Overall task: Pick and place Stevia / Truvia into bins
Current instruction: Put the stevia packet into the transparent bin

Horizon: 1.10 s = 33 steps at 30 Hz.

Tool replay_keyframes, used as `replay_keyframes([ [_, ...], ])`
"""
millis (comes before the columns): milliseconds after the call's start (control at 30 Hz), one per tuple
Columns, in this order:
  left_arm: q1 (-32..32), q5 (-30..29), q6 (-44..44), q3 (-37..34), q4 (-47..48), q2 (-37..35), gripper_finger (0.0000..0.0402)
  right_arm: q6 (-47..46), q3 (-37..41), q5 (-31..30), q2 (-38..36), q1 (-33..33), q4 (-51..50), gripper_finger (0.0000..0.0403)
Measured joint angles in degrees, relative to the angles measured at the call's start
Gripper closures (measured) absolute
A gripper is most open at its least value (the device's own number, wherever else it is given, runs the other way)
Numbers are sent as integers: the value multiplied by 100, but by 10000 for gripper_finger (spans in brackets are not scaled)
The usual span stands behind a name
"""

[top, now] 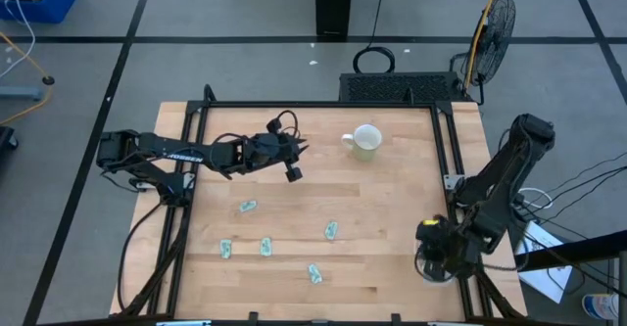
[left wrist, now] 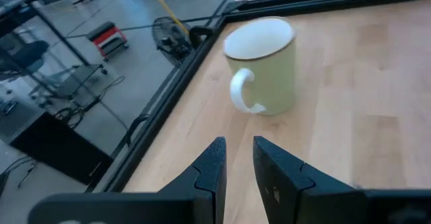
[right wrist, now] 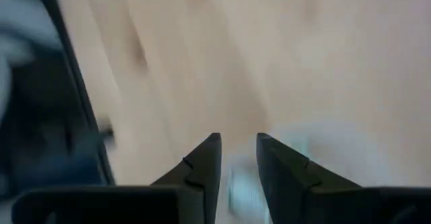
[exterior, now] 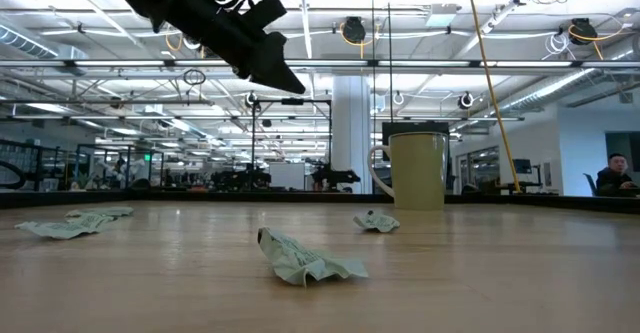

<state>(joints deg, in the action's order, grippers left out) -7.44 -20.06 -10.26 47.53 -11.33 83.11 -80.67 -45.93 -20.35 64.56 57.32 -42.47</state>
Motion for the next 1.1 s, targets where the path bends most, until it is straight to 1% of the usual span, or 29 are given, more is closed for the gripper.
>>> replay_keyframes([
  [100, 1, 295, 1, 0, 84, 0, 321, 335, 0, -1289, -187, 0, 274, 320],
  [200, 2, 540, 17, 0, 484, 0, 321, 1100, 0, -2332, -249, 0, 575, 320],
  [367, 3, 853, 145, 0, 1453, -1, 321, 2954, 11, -3476, -241, -71, 637, 322],
  [400, 12, 860, 246, 0, 1632, -2, 321, 3148, 36, -3629, -241, -139, 688, 323],
  [467, 34, 822, 521, 0, 1972, -2, 321, 3319, 97, -3731, -241, -379, 779, 322],
  [533, 46, 787, 775, 0, 2280, 0, 321, 3340, 209, -3569, -243, -734, 949, 318],
  [600, 62, 792, 983, 0, 2527, -2, 321, 3491, 437, -3112, -242, -1175, 1316, 311],
  [667, 103, 801, 1200, 0, 2867, -2, 321, 3924, 742, -2574, -236, -1656, 1928, 300],
  [733, 167, 831, 1445, 0, 3372, -2, 321, 4622, 1124, -2047, -237, -2156, 2980, 289],
  [833, 278, 1069, 1839, -23, 4259, -2, 321, 5760, 1834, -1280, -235, -2886, 4929, 272],
  [900, 413, 1156, 2183, -147, 4582, -2, 321, 6356, 2285, -818, -215, -3325, 6314, 263],
  [1000, 662, 1168, 2591, -389, 4957, -2, 321, 6924, 2886, -333, -210, -3864, 7909, 256],
  [1100, 899, 1160, 3088, -600, 5428, -2, 321, 7113, 3267, 150, -208, -4307, 8823, 255],
])
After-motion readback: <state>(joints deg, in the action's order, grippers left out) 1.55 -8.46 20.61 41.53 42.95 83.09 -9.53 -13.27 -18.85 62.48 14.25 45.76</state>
